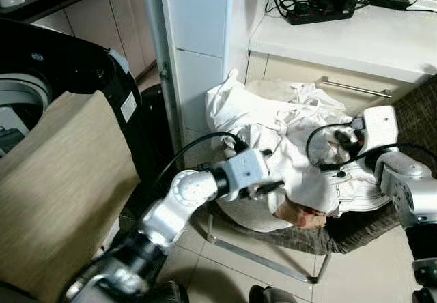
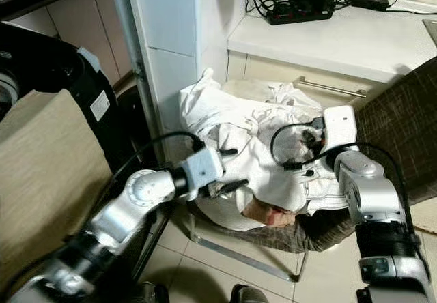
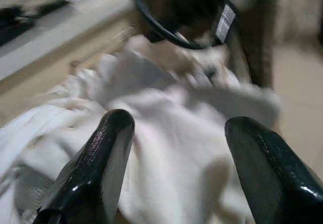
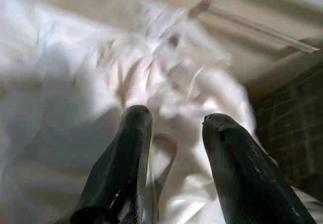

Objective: Clothes washing

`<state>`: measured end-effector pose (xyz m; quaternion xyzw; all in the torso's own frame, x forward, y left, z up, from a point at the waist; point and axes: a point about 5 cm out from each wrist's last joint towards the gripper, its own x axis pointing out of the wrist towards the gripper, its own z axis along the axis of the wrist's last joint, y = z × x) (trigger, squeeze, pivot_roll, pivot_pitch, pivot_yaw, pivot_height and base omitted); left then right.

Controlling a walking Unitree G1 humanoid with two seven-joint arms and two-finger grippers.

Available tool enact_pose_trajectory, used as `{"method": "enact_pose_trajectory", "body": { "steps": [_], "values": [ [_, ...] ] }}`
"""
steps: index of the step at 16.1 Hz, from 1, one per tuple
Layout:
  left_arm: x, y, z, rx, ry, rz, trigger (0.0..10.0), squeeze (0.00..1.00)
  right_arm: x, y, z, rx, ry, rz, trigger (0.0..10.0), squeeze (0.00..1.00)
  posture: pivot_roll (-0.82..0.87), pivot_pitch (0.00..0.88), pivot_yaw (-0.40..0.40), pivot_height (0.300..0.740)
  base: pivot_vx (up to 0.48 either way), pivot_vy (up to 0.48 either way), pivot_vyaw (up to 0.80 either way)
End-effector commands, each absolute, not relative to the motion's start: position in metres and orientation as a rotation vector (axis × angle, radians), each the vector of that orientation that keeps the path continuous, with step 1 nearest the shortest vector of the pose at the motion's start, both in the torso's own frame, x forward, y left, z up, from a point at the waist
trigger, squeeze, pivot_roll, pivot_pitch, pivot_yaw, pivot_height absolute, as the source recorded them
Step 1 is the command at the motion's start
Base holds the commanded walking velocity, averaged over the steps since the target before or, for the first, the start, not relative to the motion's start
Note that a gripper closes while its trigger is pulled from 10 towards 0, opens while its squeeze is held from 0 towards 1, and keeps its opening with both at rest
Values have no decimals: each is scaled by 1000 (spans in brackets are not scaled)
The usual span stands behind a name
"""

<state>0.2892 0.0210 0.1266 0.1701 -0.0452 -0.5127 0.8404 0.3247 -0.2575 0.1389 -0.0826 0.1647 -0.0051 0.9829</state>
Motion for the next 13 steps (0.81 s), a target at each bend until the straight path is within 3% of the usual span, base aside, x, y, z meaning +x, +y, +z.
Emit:
{"method": "enact_pose_trajectory", "body": {
  "steps": [1, 2, 3, 6, 9, 13],
  "values": [
    [296, 23, 138, 276, -133, -1026, 10000, 0, 323, -261, 151, -157, 258, -57, 10000, 0, -122, 46, 4, 740, 0, 0, 0],
    [304, 45, 144, 9, -80, -825, 10000, 0, 317, -257, 172, -98, 121, -110, 10000, 0, -131, 36, 7, 740, 0, 0, 0],
    [306, 80, 139, -156, 17, -619, 10000, 0, 304, -252, 192, -111, 14, -154, 10000, 0, -133, 26, 4, 740, 0, 0, 0],
    [284, 118, 149, -24, 20, -435, 10000, 0, 278, -228, 208, -176, -117, -159, 10000, 0, -111, 0, -23, 740, 0, 0, 0],
    [273, 119, 160, -145, -20, -403, 10000, 0, 260, -190, 188, -29, -78, 47, 10000, 0, -110, 0, -36, 740, 0, 0, 0],
    [268, 105, 161, -14, -7, -425, 10000, 0, 249, -170, 166, 18, 2, 94, 10000, 0, -112, 0, -41, 740, 0, 0, 0]
  ]
}}
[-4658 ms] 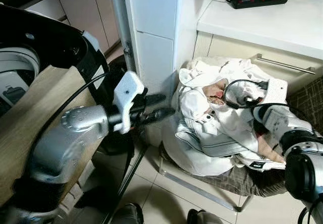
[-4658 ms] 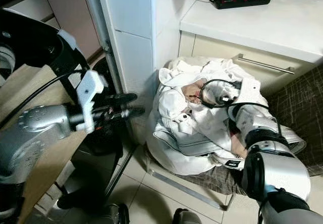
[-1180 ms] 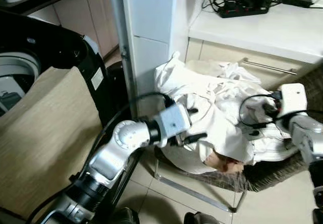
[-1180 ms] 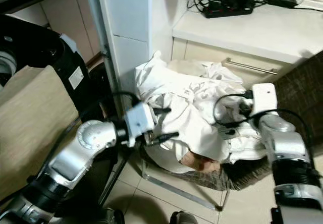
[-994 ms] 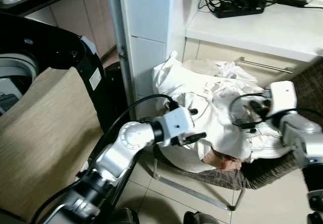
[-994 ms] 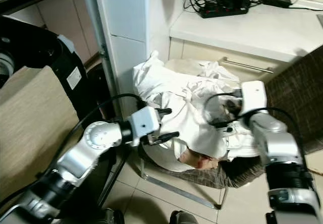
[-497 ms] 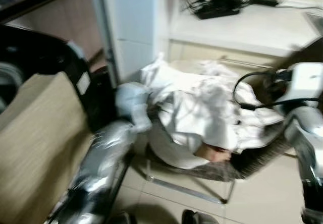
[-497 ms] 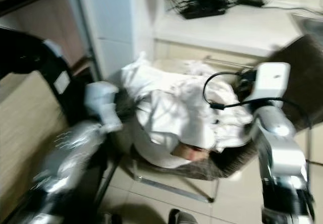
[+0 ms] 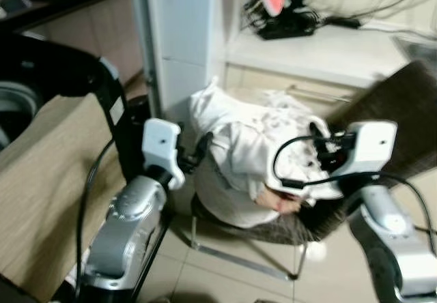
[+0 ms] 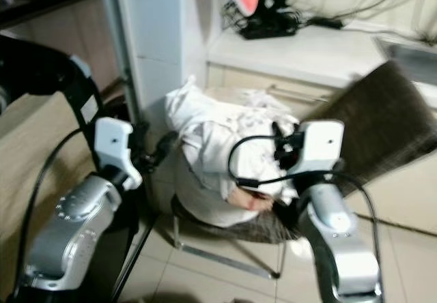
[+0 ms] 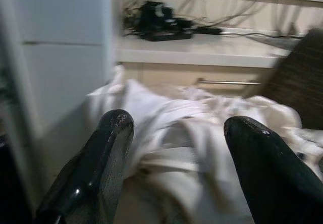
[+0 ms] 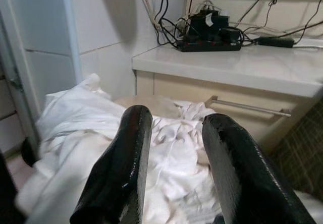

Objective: Clothes washing

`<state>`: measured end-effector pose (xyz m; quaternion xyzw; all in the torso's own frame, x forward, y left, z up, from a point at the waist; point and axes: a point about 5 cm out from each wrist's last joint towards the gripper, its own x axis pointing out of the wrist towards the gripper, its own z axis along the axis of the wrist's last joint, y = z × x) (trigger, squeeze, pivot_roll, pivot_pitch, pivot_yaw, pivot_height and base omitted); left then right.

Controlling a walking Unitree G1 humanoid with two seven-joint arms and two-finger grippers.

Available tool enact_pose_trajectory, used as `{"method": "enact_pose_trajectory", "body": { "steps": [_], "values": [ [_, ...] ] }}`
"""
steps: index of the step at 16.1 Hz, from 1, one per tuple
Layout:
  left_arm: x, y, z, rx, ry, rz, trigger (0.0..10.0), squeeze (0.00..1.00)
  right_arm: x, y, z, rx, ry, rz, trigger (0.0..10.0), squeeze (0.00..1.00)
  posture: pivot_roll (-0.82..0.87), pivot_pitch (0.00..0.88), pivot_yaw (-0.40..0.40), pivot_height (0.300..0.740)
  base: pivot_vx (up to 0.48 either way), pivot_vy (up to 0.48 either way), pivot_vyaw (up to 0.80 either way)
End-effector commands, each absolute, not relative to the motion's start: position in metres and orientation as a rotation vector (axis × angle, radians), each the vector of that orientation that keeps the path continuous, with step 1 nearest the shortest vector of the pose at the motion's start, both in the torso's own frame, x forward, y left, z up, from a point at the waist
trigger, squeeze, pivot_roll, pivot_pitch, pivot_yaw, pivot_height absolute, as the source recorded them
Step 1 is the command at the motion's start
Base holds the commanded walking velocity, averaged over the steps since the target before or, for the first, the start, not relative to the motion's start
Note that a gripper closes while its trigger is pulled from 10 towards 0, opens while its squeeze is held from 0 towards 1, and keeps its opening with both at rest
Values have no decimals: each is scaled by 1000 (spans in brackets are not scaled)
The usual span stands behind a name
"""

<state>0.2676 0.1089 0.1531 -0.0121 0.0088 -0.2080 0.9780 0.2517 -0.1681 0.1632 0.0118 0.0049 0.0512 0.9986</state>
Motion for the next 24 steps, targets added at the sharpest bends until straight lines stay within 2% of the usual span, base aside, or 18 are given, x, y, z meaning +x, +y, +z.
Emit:
{"method": "enact_pose_trajectory", "body": {
  "steps": [1, 7, 14, 19, 24],
  "values": [
    [268, 102, 162, 3, -16, -439, 10000, 0, 248, -167, 162, 28, 25, 110, 10000, 0, -113, 0, -41, 740, 0, 0, 0],
    [270, 101, 160, 3, -9, -443, 10000, 0, 242, -164, 148, -24, 81, 144, 10000, 0, -125, 0, -21, 740, 0, 0, 0],
    [270, 97, 158, -6, 7, -451, 10000, 0, 243, -168, 148, -17, 81, 127, 10000, 0, -125, 0, -20, 740, 0, 0, 518],
    [268, 95, 156, -19, 17, -461, 10000, 0, 242, -170, 147, 37, 98, 96, 10000, 0, -132, 0, -19, 740, 290, 0, 0],
    [266, 95, 155, -18, 24, -467, 10000, 0, 240, -173, 147, 52, 97, 78, 10000, 0, -130, 0, -20, 740, 302, 0, -640]
  ]
}}
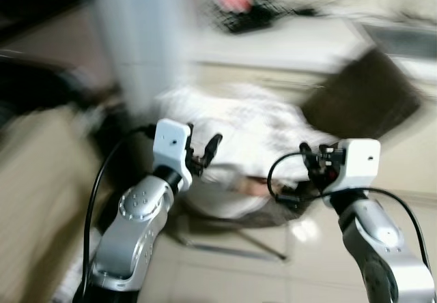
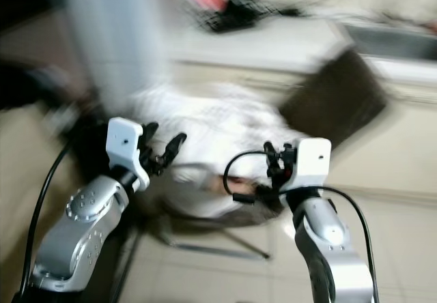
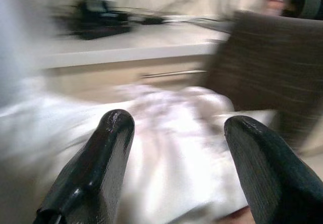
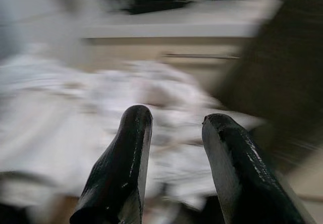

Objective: Clothes washing

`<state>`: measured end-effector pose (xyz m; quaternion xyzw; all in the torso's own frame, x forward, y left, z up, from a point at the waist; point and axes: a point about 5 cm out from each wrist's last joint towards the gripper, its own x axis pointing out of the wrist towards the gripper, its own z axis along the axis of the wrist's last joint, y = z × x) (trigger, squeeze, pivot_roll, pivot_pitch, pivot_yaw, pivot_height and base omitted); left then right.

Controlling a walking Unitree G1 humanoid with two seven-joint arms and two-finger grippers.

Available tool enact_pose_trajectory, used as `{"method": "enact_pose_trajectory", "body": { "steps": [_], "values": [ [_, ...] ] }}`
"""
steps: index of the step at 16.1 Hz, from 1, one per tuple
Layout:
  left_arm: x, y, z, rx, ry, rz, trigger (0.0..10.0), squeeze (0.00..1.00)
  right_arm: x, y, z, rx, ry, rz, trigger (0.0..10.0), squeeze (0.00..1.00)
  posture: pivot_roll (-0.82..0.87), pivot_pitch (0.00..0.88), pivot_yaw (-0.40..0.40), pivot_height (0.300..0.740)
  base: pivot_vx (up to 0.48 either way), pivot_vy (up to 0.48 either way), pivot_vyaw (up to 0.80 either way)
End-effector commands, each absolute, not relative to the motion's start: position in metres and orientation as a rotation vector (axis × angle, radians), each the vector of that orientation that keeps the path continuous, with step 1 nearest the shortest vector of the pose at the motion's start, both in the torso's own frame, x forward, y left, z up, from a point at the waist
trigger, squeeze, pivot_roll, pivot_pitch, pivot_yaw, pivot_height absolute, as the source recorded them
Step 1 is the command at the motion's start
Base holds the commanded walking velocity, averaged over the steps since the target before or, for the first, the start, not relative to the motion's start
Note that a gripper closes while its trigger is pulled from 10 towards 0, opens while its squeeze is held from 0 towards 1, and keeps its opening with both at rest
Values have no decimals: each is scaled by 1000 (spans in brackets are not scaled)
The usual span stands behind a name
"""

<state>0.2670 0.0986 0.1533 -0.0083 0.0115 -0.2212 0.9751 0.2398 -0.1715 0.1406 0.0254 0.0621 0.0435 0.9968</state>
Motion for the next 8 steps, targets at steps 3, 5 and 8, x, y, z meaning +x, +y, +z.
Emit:
{"method": "enact_pose_trajectory", "body": {
  "steps": [3, 5, 8],
  "values": [
    [266, 97, 154, -12, 28, -449, 10000, 0, 240, -169, 149, 27, 97, 118, 10000, 0, -129, 0, -22, 740, 300, 0, 0],
    [265, 101, 154, -6, 28, -428, 10000, 0, 240, -161, 150, -16, 104, 204, 10000, 0, -129, 0, -22, 740, 304, 0, 800],
    [262, 115, 154, 13, 27, -367, 10000, 0, 236, -143, 152, -40, 102, 390, 10000, 0, -121, 0, -33, 740, 300, 0, 800]
  ]
}}
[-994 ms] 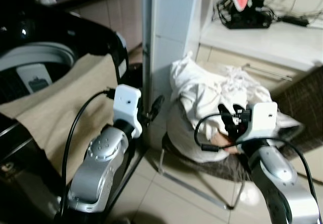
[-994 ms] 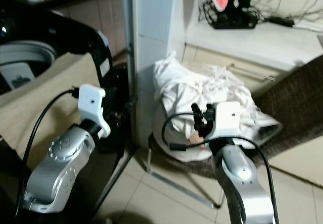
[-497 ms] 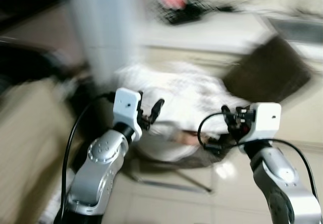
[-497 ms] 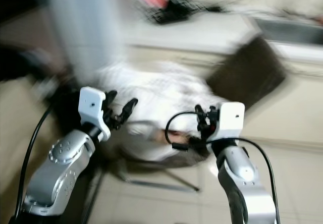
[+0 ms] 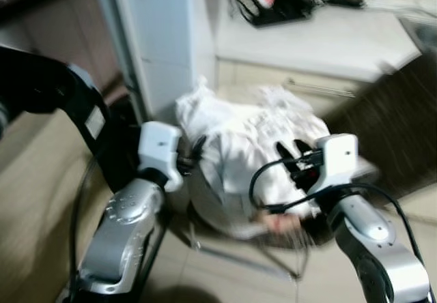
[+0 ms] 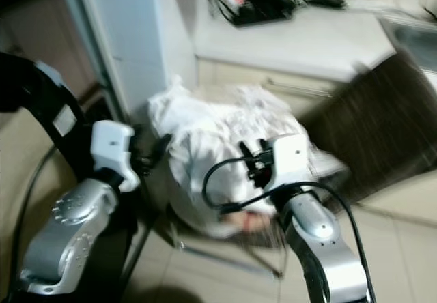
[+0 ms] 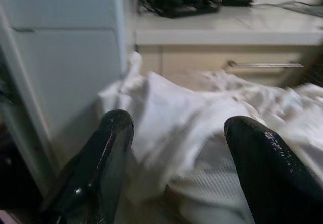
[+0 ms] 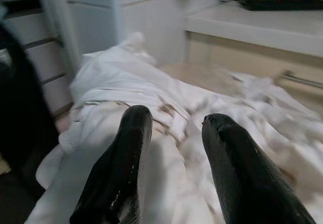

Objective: Clothes washing

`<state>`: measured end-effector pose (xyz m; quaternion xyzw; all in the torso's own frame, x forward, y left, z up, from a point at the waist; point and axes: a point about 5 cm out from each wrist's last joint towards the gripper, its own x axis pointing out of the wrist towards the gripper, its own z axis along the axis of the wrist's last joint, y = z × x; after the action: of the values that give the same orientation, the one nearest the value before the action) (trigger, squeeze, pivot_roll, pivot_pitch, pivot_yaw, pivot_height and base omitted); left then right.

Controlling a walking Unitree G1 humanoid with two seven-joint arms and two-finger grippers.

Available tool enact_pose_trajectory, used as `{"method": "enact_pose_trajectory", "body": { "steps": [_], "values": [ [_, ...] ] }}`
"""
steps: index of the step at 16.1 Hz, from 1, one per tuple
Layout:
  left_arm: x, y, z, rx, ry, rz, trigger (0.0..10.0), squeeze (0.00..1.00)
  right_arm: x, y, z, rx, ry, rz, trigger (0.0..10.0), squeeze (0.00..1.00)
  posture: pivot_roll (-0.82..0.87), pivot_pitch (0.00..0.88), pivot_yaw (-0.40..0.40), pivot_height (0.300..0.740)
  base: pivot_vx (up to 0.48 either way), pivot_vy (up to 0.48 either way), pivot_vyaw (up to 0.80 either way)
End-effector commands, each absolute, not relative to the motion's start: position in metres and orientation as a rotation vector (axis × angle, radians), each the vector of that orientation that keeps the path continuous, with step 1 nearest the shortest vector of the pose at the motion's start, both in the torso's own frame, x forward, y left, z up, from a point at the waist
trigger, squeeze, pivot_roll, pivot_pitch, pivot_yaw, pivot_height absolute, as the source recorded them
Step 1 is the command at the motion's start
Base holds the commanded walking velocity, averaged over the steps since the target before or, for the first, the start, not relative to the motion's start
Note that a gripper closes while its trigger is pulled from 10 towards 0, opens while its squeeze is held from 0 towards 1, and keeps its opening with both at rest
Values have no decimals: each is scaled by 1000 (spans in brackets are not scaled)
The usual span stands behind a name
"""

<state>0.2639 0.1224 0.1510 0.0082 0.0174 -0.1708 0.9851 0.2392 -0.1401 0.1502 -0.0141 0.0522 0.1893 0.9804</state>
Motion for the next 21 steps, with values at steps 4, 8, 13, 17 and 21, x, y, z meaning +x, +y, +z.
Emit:
{"method": "enact_pose_trajectory", "body": {
  "steps": [4, 8, 13, 17, 21],
  "values": [
    [254, 130, 150, 16, 39, -300, 10000, 0, 234, -137, 151, 4, 108, 445, 10000, 0, -110, 0, -46, 740, 213, 0, 600],
    [251, 129, 139, 20, 106, -342, 10000, 0, 237, -145, 144, 15, 146, 344, 10000, 0, -108, 0, -39, 740, 0, 0, 0],
    [248, 112, 134, 82, 147, -524, 10000, 0, 240, -162, 140, 6, 190, 179, 10000, 0, -117, 0, -13, 740, 0, 0, 0],
    [258, 105, 140, 99, 122, -556, 10000, 0, 244, -162, 142, -6, 240, 252, 10000, 1000, -121, 0, -2, 740, 0, 0, 0],
    [258, 100, 142, 80, 111, -615, 10000, 0, 241, -165, 141, -94, 357, 358, 10000, 1000, -119, 0, -6, 740, 0, 0, 0]
  ]
}}
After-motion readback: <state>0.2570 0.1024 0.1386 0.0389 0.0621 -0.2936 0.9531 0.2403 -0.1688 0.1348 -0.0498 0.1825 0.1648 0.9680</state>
